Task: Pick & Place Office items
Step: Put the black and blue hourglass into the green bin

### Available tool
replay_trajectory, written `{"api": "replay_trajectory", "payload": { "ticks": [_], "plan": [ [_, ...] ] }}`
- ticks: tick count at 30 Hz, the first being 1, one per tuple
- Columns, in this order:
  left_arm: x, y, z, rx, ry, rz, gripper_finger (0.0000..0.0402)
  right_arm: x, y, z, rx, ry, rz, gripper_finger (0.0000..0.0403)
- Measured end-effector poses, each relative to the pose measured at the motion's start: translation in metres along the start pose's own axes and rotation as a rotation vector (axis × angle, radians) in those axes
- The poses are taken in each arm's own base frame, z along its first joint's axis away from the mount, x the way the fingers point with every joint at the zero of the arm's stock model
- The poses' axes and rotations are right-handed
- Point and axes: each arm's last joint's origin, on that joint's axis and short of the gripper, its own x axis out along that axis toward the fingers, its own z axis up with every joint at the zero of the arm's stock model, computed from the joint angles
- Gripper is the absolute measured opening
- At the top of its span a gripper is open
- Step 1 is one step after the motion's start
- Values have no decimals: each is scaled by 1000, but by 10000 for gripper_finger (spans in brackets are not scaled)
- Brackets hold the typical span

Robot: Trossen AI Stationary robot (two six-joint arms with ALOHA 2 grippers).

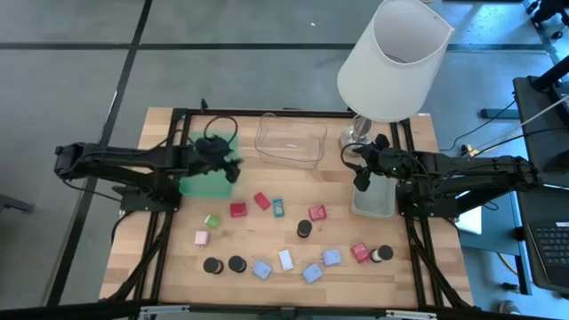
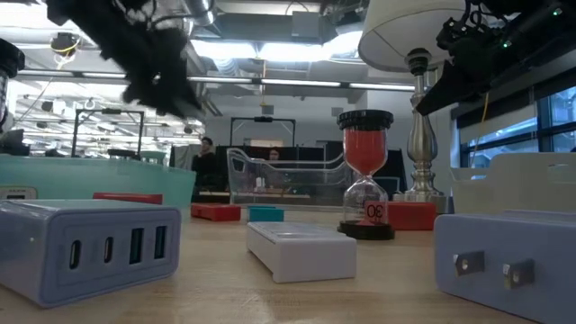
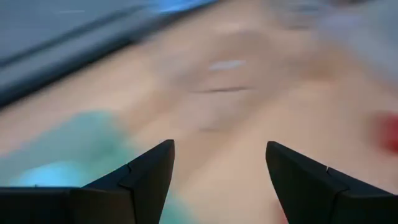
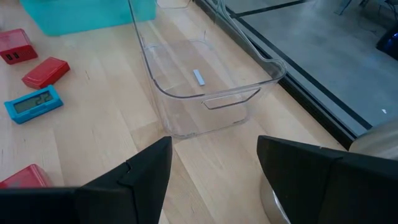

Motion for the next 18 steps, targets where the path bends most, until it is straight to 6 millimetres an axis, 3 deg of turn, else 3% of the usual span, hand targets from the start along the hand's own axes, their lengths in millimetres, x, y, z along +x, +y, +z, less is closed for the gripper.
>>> {"api": "replay_trajectory", "payload": {
  "ticks": [4, 8, 18],
  "plan": [
    [-7, -30, 6, -1, -61, -314, 251, 0, 0, 0, 0, 0, 0, 242],
    [-15, -55, -2, 64, -88, -468, 251, 0, 0, 0, 0, 0, 0, 242],
    [-15, -105, -46, 326, -149, -431, 251, 0, 0, 0, 0, 0, 0, 242]
  ]
}}
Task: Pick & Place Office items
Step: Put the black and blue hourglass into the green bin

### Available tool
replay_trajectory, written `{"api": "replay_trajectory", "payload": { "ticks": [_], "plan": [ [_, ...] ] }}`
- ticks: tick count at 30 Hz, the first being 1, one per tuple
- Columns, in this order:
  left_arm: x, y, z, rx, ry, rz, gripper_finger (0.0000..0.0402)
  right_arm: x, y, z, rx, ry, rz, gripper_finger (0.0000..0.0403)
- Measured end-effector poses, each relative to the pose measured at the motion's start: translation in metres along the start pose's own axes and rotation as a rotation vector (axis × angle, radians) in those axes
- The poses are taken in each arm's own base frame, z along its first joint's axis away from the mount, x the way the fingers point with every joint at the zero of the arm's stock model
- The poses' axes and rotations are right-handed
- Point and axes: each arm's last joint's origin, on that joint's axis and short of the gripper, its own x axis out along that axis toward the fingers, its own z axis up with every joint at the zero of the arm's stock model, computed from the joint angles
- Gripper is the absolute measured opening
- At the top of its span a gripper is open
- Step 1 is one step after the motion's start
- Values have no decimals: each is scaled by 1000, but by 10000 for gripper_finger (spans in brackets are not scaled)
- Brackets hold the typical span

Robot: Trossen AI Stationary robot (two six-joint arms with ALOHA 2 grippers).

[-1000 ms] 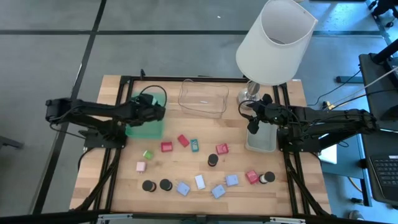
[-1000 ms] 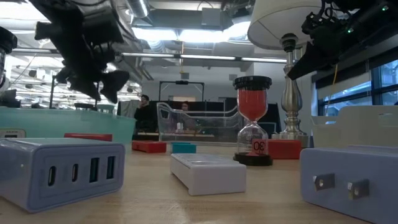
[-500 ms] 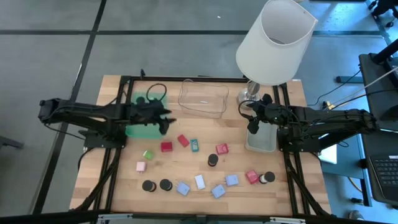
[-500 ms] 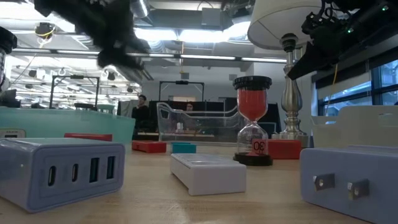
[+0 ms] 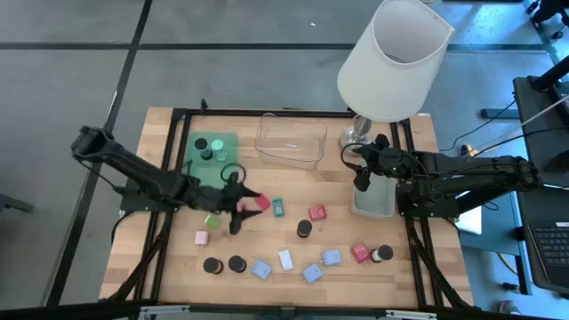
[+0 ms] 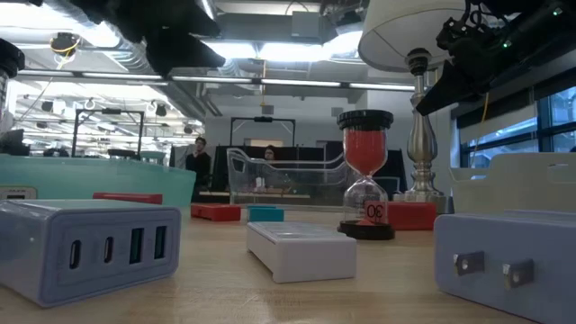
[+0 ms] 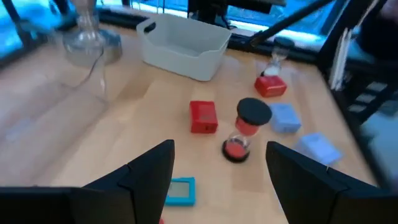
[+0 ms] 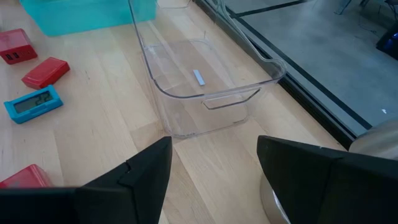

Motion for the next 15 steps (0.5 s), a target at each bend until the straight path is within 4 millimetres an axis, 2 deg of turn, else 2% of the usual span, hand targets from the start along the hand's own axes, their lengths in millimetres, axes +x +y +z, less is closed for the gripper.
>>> {"api": "replay_trajectory", "payload": {
  "ticks": [4, 9, 15],
  "plan": [
    [7, -13, 1, 98, -9, 54, 251, 0, 0, 0, 0, 0, 0, 242],
    [12, -25, 17, 97, -33, 57, 251, 0, 0, 0, 0, -1, 0, 242],
    [27, -46, 20, 149, 51, 43, 252, 0, 0, 0, 0, -1, 0, 242]
  ]
}}
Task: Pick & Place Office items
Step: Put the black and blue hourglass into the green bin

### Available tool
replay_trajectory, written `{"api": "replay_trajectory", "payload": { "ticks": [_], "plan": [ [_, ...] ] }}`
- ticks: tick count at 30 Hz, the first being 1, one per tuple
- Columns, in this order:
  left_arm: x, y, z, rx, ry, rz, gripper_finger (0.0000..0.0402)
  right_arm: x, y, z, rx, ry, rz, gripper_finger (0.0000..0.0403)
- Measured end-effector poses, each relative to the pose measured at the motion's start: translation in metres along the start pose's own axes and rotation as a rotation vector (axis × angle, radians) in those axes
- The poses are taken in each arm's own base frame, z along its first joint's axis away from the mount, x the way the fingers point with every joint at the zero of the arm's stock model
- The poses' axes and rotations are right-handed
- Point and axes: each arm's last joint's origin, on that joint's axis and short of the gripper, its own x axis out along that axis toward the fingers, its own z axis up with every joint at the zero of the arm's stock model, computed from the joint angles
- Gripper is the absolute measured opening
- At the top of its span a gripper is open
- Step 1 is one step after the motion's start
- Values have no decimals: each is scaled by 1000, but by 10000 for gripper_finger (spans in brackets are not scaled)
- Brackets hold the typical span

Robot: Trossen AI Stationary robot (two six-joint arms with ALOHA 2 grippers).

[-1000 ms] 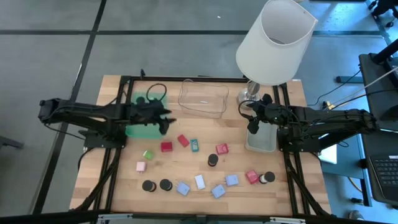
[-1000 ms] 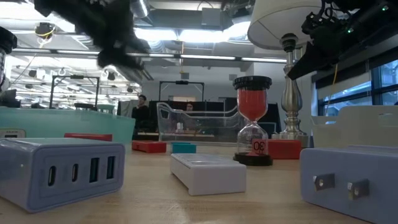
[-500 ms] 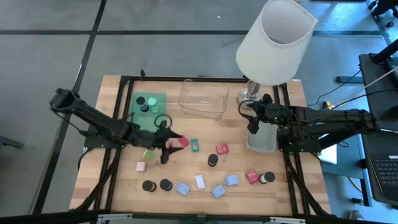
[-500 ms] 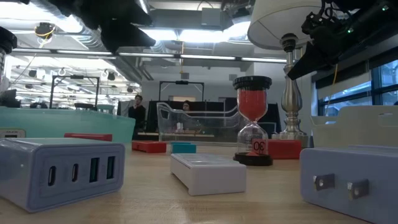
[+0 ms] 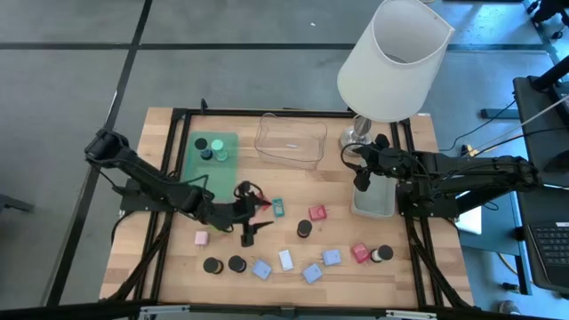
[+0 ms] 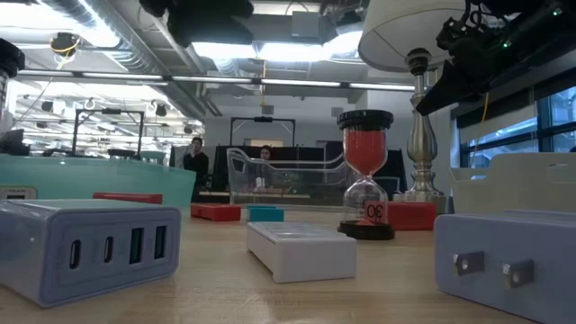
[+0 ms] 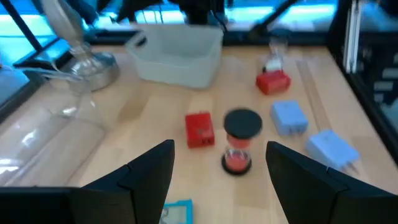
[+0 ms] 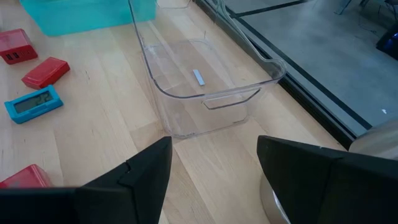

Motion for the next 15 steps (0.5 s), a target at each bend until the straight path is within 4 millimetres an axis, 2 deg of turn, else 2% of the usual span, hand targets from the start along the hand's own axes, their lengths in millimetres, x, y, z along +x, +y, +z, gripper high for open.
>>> {"api": "replay_trajectory", "payload": {
  "ticks": [6, 15],
  "plan": [
    [7, -29, 8, 52, 173, -54, 278, 0, 0, 0, 0, 0, 0, 242],
    [-16, -70, 20, 1, 361, -178, 325, 0, 0, 0, 0, 0, 0, 242]
  ]
}}
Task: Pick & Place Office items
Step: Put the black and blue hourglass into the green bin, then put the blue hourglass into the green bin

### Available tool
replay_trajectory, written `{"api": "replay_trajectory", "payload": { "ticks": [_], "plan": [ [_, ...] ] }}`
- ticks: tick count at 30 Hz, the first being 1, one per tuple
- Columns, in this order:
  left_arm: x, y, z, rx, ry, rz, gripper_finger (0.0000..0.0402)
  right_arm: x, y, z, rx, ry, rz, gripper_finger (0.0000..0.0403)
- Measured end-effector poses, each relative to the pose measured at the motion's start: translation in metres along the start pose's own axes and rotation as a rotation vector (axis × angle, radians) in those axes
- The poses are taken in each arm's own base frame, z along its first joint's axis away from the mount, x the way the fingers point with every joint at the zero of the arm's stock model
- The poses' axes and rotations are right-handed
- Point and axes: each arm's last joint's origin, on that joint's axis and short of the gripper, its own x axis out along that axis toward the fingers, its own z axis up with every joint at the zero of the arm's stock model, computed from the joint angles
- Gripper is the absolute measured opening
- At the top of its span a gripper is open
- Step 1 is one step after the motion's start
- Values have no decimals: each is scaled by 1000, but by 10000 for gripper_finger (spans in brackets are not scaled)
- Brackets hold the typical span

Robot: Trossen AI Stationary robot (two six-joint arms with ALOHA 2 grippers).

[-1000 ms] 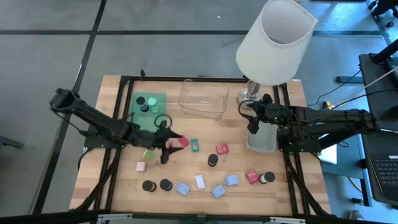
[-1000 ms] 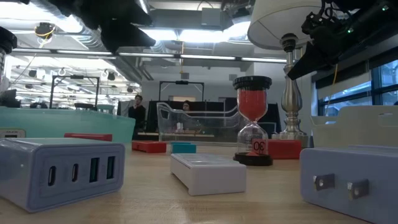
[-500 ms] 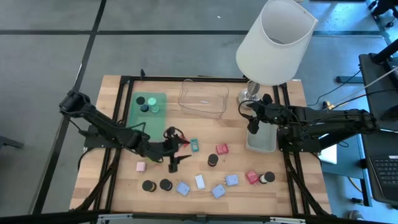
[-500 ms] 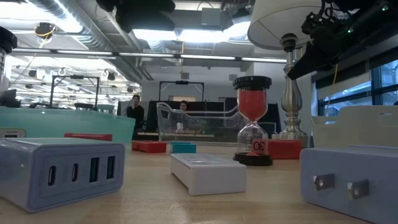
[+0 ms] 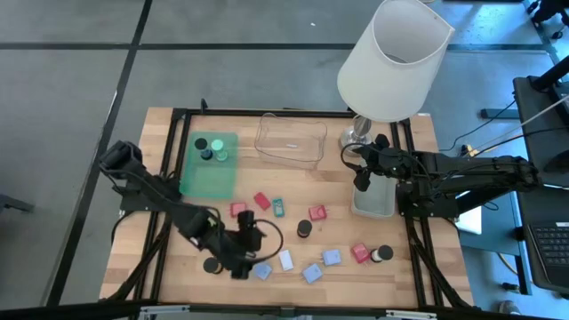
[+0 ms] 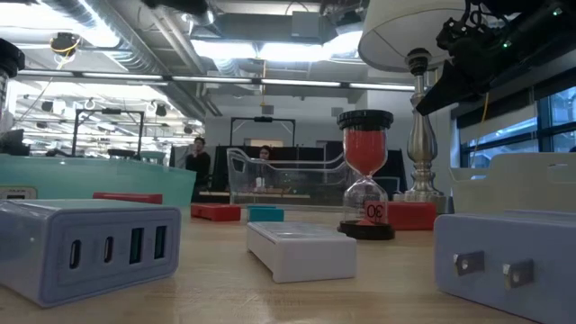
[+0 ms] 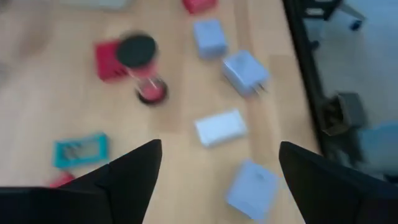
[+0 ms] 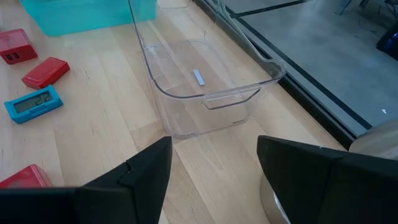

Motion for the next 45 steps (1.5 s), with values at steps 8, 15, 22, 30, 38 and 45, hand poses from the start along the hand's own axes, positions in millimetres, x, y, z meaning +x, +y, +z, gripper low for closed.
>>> {"api": "replay_trajectory", "payload": {
  "ticks": [8, 15, 22, 30, 38, 45],
  "plan": [
    [-9, -25, -26, -60, 129, -33, 327, 0, 0, 0, 0, 0, 0, 242],
    [-1, -44, -56, 45, 237, 2, 328, 0, 0, 0, 0, 0, 0, 242],
    [11, -45, -72, 110, 323, 75, 328, 0, 0, 0, 0, 0, 0, 242],
    [8, -45, -70, 101, 317, 57, 328, 0, 0, 0, 0, 0, 0, 242],
    [7, -50, -71, 196, 342, -23, 328, 0, 0, 0, 0, 0, 0, 242],
    [-7, -75, -85, 636, 330, -263, 327, 0, 0, 0, 0, 0, 0, 242]
  ]
}}
